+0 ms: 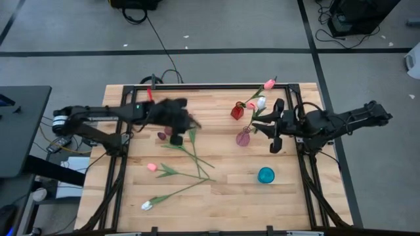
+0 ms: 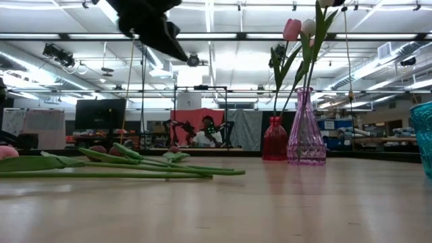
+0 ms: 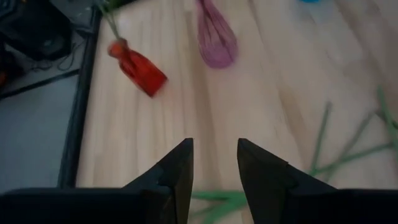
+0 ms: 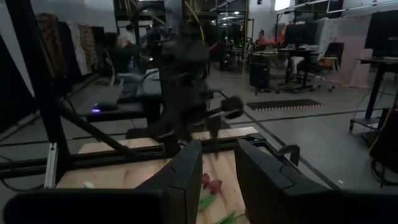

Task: Sort flowers into vase by color
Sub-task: Put the pink tulip into the red vase

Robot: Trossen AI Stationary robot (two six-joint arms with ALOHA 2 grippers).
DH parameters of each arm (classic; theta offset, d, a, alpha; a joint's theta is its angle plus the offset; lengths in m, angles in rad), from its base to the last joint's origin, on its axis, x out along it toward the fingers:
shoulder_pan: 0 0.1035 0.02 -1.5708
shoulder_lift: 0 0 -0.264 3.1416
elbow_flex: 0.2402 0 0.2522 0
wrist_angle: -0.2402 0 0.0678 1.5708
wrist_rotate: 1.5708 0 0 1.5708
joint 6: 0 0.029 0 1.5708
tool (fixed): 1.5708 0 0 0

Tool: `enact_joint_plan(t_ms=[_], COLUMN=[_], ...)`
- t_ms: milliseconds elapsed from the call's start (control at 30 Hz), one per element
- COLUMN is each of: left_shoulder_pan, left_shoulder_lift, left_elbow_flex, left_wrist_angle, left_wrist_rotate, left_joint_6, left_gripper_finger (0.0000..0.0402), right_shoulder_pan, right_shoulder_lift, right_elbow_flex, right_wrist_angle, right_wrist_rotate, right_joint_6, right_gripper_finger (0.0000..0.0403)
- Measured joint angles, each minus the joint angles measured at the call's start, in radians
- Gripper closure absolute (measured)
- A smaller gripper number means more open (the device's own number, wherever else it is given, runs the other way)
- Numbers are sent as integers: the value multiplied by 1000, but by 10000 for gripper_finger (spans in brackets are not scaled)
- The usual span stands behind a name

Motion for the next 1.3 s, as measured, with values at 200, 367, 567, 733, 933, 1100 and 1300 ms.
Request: enact_joint_plan(t_ms=[200,367,567,733,933,1100,1300], left_shoulder_pan=[-133,-227,-289,-279,-271,-231,-227], left_shoulder_lift=[-16,-16,1,59,195,294,260], left_elbow_flex=[-56,-65,-65,-82,-85,-85,-147], left_wrist_angle=[-39,-55,-103,-96,-71,-22,79], left_wrist_rotate=[-104,-141,-159,-163,-172,-152,-87], left_joint_6=[-88,-138,-162,-213,-246,-388,-376], left_gripper_finger=[273,273,273,273,273,273,273], right_shoulder_pan=[7,99,220,272,308,334,351], right_shoulder_lift=[36,34,84,118,158,224,299], right_elbow_flex=[-1,0,0,0,0,1,-1], right_wrist_angle=[148,245,231,231,235,240,236], right_wrist_rotate=[-71,-102,-1,113,134,279,441], right_joint_6=[27,-71,-122,-162,-155,-143,-197], right_gripper_finger=[295,296,296,296,296,296,296])
